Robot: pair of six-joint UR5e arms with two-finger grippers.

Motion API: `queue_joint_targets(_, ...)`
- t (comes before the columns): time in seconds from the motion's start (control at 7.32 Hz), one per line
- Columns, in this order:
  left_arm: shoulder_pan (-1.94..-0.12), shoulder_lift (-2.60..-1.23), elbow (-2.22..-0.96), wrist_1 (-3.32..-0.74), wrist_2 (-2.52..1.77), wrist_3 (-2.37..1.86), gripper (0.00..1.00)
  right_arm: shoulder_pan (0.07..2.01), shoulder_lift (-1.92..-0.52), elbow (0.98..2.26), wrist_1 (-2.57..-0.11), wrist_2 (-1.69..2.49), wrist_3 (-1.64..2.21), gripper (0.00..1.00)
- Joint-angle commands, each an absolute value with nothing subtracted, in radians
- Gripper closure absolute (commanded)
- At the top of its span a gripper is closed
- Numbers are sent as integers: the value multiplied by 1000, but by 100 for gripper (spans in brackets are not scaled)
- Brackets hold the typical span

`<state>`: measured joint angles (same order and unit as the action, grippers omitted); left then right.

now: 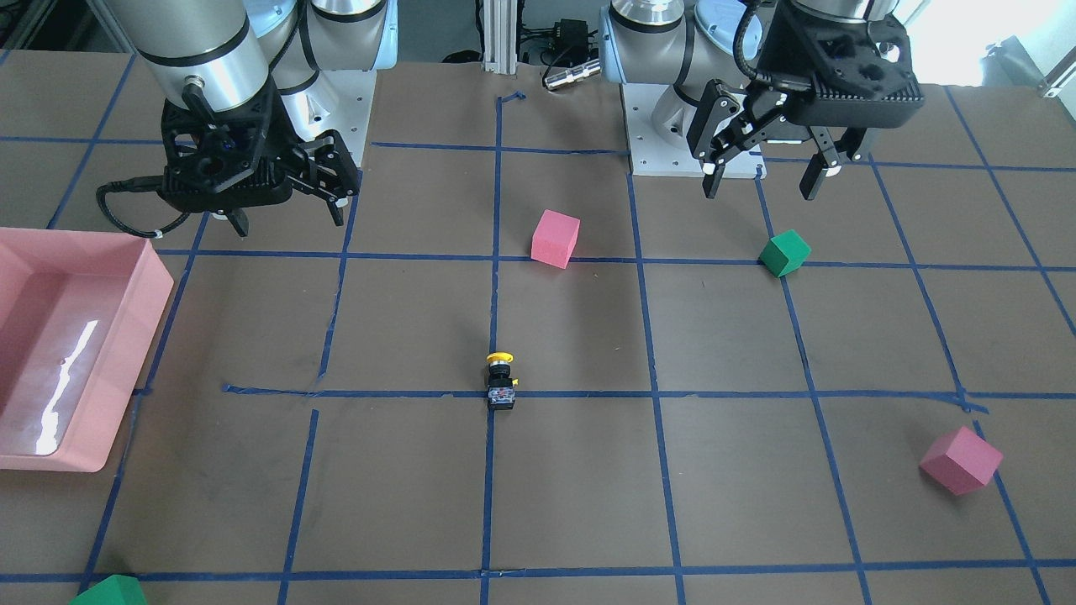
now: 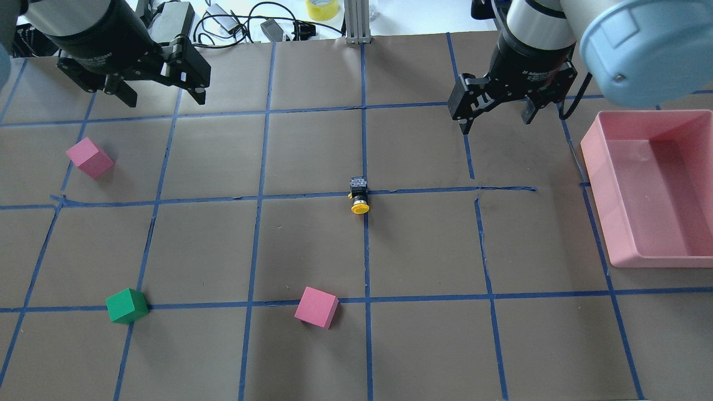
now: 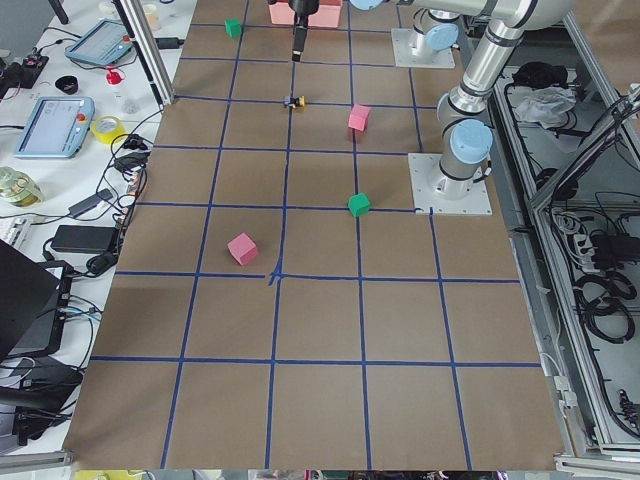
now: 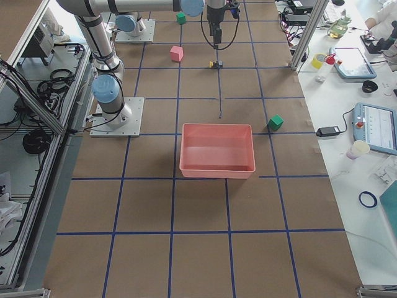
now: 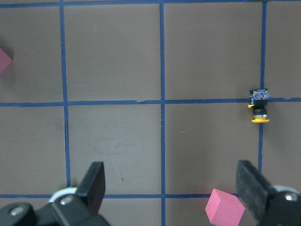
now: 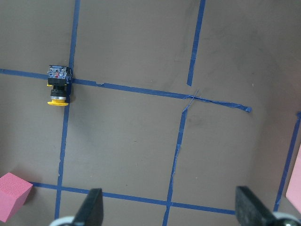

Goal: Align button upright
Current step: 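Raise the right gripper and withdraw it away from the button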

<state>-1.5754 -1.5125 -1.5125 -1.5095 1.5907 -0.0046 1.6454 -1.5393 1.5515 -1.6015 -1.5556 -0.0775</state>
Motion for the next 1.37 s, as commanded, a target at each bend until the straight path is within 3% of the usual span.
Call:
queue_joint_targets(0.0,-1575,-1513,-1513,-1509,1589,-5,0,1646,-1537,1554,-1609,-1552,-77,0)
queue_joint_targets(0.96,-1578,-1522,-1517,-1503,1589,-2,0,1614,-1534,1554,-1614,-1545,-72,0)
queue_joint_targets(1.23,-1583,-1535,-1595,-1381,1589,-18,0,1611,-1534,1554,-1612,-1545,-75,0)
